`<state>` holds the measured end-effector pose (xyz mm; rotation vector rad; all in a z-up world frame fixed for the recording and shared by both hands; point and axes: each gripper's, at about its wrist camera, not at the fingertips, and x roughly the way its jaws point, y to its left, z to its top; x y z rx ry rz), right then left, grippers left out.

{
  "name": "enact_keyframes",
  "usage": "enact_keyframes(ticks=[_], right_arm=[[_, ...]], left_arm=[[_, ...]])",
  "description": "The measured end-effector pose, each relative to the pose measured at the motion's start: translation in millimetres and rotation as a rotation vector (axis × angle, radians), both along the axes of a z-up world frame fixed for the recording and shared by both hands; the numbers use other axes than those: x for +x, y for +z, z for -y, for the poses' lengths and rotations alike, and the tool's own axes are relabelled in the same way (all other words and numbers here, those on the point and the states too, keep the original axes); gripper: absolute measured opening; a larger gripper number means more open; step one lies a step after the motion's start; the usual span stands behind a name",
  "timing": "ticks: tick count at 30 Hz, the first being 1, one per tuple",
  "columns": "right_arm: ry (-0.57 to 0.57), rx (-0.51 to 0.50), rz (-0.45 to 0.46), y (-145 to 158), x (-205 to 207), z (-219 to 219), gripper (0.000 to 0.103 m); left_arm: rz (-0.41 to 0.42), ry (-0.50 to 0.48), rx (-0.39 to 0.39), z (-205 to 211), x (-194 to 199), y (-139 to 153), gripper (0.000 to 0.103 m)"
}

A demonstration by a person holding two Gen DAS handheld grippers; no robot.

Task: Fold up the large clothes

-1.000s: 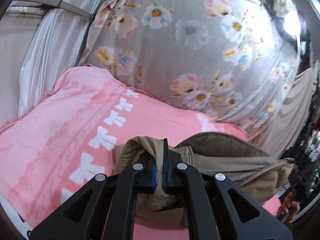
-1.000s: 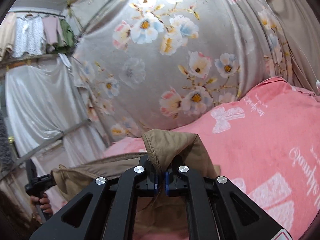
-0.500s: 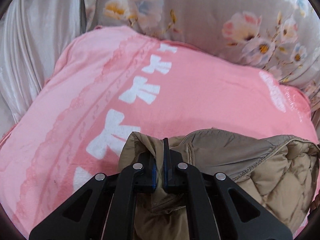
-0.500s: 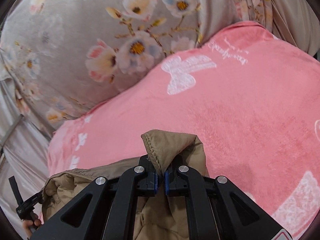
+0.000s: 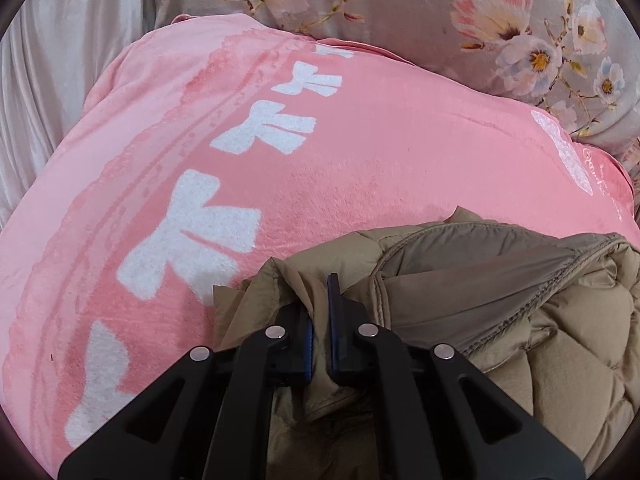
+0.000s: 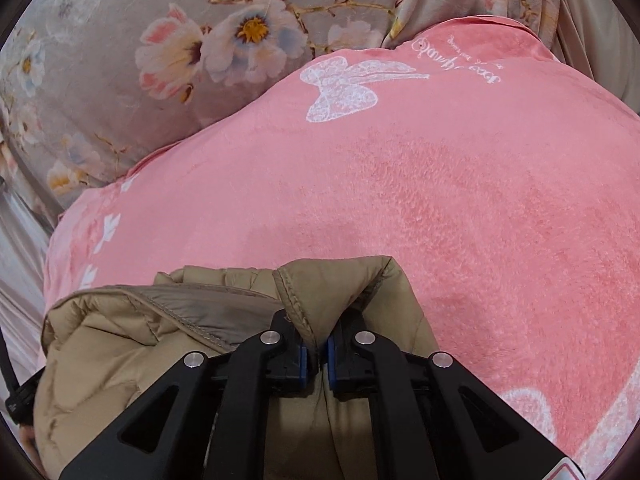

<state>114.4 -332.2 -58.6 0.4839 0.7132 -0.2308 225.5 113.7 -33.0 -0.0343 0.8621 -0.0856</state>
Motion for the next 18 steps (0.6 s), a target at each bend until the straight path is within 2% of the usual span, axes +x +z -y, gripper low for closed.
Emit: enact_keyframes(ticks=[7, 11, 13, 15, 16, 17, 18], right_arm=[[0.0, -0.009, -0.006, -4.5, 3.2, -2.6, 0.004], [0.006, 0.062, 0.031, -7.2, -1.4, 5.6, 0.006], [0.009, 0.131, 0.071, -4.8, -9.3, 16.0, 0.009], [-0.019, 0.17, 0.085, 8.3, -22.0, 26.8, 0.02], [-0.041, 0.175, 0.122, 22.6, -36.1, 33.2, 0.023], [-0.056, 0.169, 0.168, 38.8, -51.4, 38.5, 0.031], [-0.067, 0.149, 0.192, 52.2, -62.3, 41.3, 0.04]], left_arm=[[0.023, 0.003, -0.025, -1.0, 0.6, -7.6, 0.006], [0.029, 0.001, -0.051, -3.8, 0.2, -8.3, 0.006], [0.029, -0.006, -0.094, -9.6, -0.4, -6.3, 0.006], [0.018, -0.002, -0.14, -21.8, -4.1, 3.1, 0.009], [0.018, 0.001, -0.151, -27.6, -8.2, 10.7, 0.012], [0.031, 0.004, -0.158, -34.5, -15.2, 22.2, 0.016], [0.064, 0.01, -0.151, -42.4, -25.7, 39.0, 0.027]])
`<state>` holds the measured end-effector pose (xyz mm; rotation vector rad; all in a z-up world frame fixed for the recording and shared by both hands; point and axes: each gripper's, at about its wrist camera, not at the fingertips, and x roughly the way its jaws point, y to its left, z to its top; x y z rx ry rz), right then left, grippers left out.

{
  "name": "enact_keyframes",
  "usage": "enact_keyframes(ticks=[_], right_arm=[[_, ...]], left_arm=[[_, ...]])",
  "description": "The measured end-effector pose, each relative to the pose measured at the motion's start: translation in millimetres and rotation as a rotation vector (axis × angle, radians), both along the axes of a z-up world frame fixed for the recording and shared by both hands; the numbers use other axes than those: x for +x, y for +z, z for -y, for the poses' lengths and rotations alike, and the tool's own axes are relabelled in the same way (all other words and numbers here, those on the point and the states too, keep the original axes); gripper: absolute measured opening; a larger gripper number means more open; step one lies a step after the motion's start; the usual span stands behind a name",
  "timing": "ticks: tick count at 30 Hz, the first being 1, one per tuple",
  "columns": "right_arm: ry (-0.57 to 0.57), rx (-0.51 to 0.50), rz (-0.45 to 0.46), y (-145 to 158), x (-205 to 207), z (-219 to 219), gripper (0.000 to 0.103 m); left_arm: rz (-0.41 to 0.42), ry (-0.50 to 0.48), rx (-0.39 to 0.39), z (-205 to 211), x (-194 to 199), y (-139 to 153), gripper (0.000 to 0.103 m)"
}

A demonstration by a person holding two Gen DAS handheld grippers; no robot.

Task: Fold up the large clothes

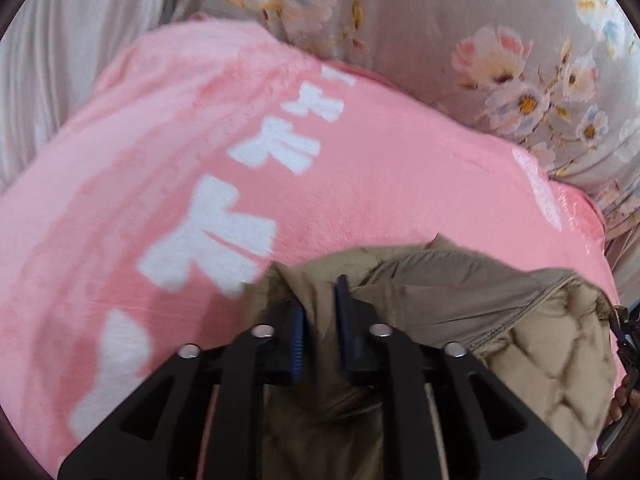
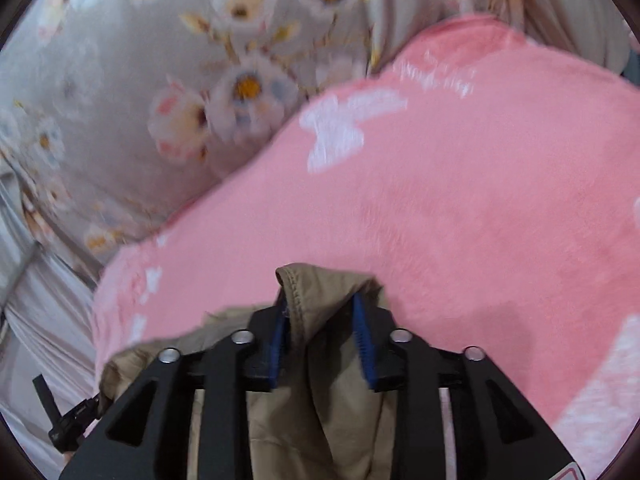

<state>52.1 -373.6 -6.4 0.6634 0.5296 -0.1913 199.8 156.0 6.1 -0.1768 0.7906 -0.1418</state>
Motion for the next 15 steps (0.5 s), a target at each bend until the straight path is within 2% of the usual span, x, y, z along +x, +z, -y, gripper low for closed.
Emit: enact_keyframes(ticks=[1, 3, 5, 7, 9, 12, 15], right_arm=[[-0.025, -0.044, 0.014, 16.1, -12.0, 0.8, 0.043], [-0.06, -0.145, 0.038, 42.5, -29.3, -4.2, 0.046], [-0.069, -0.218, 0.068, 63.3, -41.0, -12.4, 0.05], [-0.078, -0.267, 0.091, 80.2, -45.7, -27.6, 0.05], [0.019, -0.271, 0.085, 87.0, -33.2, -55.1, 0.047], [0.177, -0.305, 0.044, 84.5, -1.9, -108.4, 0.039], [0.26, -0.414, -0.007, 77.8, 28.5, -160.2, 0.036]], left_arm=[[0.036, 0.026, 0.03, -5.8, -9.5, 16.8, 0.051], [0.162, 0.077, 0.097, -16.5, -32.2, 54.4, 0.07], [0.23, 0.086, 0.152, -18.7, -45.5, 86.8, 0.07], [0.236, 0.062, 0.137, -13.9, -48.4, 104.4, 0.07], [0.224, -0.011, 0.104, 8.1, -49.1, 115.2, 0.07], [0.205, -0.107, 0.144, 63.7, -44.6, 112.3, 0.07], [0.161, -0.18, 0.18, 118.2, -28.9, 92.5, 0.068]])
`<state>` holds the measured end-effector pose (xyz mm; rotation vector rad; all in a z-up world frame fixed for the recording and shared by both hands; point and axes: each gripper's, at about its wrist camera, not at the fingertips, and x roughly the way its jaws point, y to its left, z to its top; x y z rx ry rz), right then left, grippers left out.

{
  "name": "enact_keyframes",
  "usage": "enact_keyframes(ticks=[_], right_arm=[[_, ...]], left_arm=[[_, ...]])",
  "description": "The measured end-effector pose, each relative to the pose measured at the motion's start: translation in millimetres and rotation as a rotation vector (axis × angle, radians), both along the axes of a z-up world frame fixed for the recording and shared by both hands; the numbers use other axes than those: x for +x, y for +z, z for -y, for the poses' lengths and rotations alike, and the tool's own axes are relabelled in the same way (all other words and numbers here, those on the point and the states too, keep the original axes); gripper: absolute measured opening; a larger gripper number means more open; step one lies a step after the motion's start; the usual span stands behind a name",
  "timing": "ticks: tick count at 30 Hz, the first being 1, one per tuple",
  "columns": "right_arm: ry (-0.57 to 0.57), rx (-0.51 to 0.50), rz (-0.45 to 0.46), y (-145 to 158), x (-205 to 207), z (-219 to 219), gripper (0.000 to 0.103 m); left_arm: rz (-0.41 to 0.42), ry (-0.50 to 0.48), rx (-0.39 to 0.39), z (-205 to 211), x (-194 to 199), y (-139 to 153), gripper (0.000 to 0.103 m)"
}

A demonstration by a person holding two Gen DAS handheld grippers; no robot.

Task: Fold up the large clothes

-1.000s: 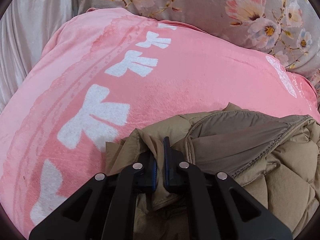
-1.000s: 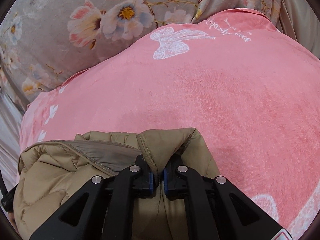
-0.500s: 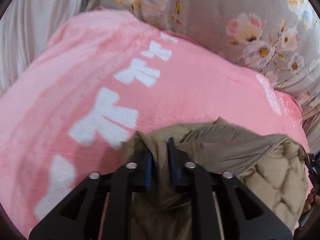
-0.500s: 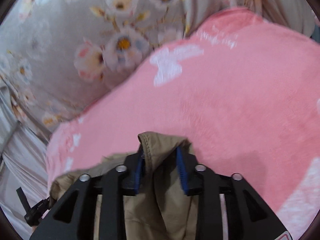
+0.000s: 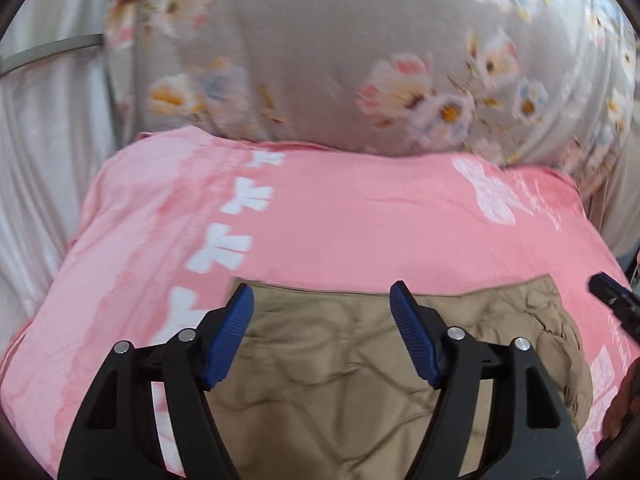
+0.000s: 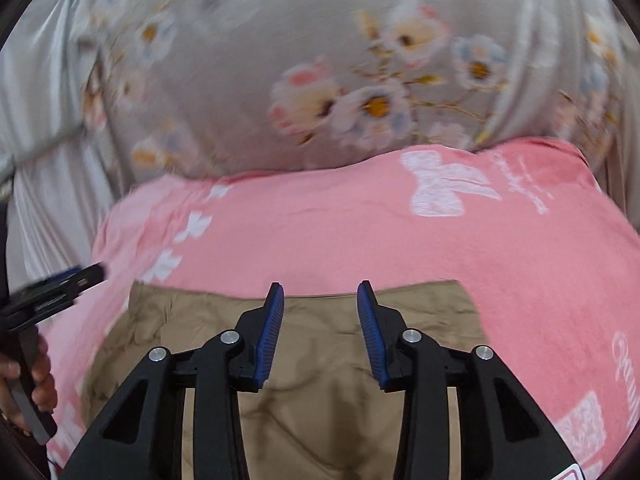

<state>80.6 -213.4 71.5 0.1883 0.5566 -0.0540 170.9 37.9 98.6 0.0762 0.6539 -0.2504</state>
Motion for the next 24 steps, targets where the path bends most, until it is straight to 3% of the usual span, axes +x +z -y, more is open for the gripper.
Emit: enact_keyframes(ticks=[5, 8, 12, 16, 24], right_arm=[[0.048, -0.083, -0.091, -26.1, 48.4, -40.9, 0.035], [0.041, -0.098, -0.148, -47.6, 68.3, -42.6, 0.034], [0.038, -0.079, -0.217, -83.3, 86.5, -36.2, 0.034], [0.036, -0.043, -0.218, -99.1, 89.5, -29.4, 0.033], [0.023, -0.099, -0.203, -113.1, 89.1, -38.7, 0.034]], left_arm=[[-0.067, -0.005, 0.074, 60.6, 31.6, -43.5, 0.067], [-0.11, 0.038, 0.098, 68.7, 46.7, -69.6, 0.064], [-0.179, 0.062, 0.064, 65.6, 59.0, -104.5, 0.064], [-0.178, 0.062, 0.012, 59.8, 60.7, -115.2, 0.066], [-0.127, 0.082, 0.049, 67.1, 56.8, -128.2, 0.068]])
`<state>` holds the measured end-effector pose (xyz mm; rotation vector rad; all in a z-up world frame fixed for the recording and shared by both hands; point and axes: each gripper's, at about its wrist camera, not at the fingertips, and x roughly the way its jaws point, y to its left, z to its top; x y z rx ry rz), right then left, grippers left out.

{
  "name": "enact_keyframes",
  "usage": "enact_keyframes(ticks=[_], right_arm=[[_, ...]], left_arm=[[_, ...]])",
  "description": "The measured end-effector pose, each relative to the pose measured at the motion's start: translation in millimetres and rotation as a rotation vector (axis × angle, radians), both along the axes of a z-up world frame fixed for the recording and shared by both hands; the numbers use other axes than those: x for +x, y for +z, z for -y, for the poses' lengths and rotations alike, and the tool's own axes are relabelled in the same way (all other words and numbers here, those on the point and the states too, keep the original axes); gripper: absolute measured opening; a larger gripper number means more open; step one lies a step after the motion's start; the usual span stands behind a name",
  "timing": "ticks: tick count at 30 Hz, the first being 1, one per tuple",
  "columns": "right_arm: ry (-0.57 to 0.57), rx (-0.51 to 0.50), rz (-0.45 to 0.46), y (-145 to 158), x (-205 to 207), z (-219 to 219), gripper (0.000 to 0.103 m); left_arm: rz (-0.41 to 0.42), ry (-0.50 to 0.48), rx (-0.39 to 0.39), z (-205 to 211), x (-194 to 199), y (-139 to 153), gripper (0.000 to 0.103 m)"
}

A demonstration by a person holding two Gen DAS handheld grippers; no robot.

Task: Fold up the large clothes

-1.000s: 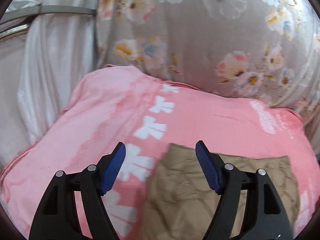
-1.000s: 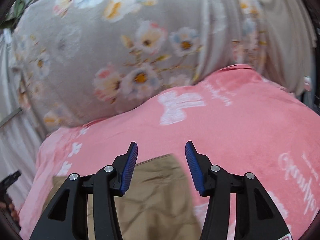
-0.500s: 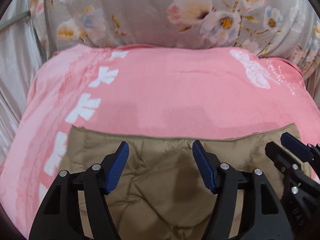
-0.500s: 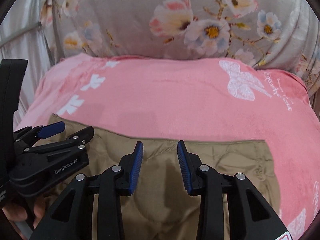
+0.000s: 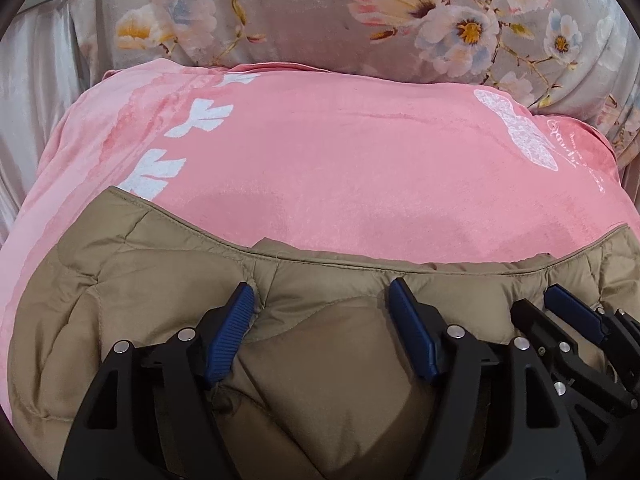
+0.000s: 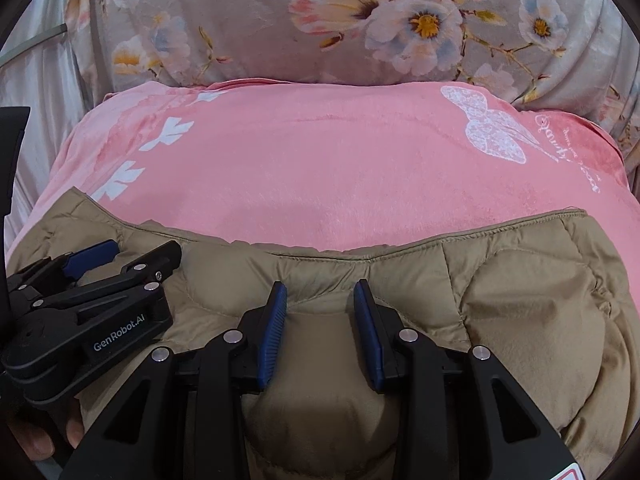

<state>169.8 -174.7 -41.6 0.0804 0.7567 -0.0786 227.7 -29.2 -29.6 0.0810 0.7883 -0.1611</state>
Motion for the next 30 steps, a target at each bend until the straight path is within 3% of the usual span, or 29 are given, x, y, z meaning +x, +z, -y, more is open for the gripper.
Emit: enact_keyframes(ticks=[24, 30], right_arm=[[-0.009, -0.017, 0.015, -9.4, 3.8, -0.8, 0.034], [0.01, 0.043, 0.03, -9.2, 3.2, 5.5, 0.035]], left_arm=[[0.012, 0.015, 0.04, 7.2, 0.7, -10.5, 0.07], [0.005, 0.014, 0.032, 5.8, 1.9, -10.7, 0.07]])
